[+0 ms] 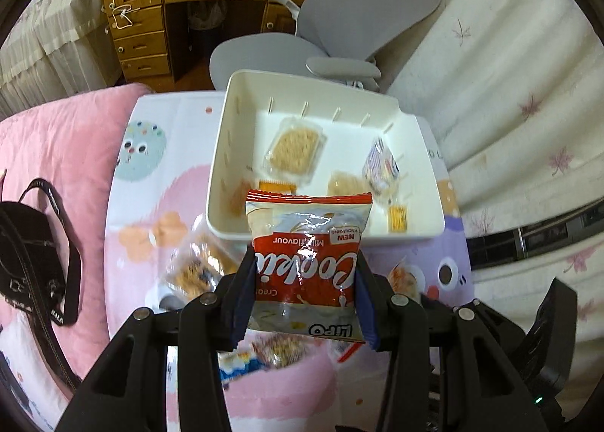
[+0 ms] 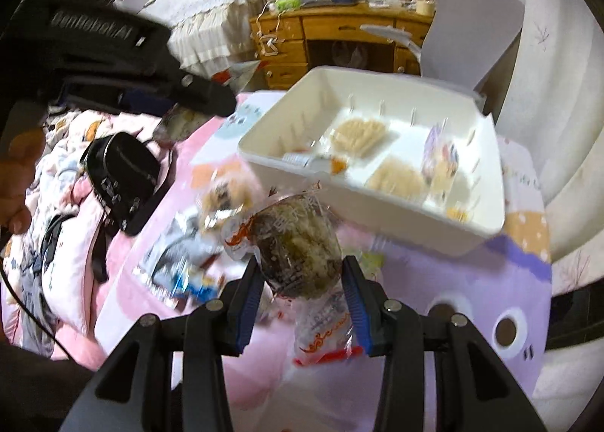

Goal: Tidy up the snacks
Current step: 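Carry the Cookies pack with the left gripper while the right carries the nut bag to the tray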

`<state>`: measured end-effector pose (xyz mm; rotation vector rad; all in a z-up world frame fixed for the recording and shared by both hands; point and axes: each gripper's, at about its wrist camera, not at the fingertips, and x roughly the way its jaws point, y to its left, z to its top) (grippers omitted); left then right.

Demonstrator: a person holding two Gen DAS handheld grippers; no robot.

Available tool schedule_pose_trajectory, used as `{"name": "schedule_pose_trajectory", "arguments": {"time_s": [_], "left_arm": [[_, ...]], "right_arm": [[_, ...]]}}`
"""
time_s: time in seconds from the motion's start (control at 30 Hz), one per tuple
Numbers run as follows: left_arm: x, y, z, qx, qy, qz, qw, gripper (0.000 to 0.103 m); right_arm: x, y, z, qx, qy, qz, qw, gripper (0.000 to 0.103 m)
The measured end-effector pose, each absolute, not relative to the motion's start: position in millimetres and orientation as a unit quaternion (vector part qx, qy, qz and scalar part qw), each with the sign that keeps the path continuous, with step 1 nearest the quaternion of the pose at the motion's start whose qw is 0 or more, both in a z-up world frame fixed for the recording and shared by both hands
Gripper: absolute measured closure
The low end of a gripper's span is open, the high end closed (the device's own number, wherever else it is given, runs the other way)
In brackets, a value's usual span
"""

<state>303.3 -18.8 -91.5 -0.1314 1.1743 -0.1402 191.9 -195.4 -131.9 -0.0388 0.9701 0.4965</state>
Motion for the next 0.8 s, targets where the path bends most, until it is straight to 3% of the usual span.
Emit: {"name": "schedule_pose_trajectory", "arguments": {"time_s": [0.73,0.77,0.8], "left_arm": [[363,-2,-136,-0.126,0.485,-0.086,0.861,0.058],[365,-1,-137,-0.128,0.488,-0.084,0.859,0.056],[366,-1,-139,-0.130,0.495,-0.076,0.856,0.047]], "right_arm": [[288,-234,-127,-0.011,0.405,0.137,0.904,0.061],[292,-235,-128,-0.008,0.408,0.137,0.903,0.060],[293,-236,-129,-0.007,0.412,0.137,0.901,0.060]]}}
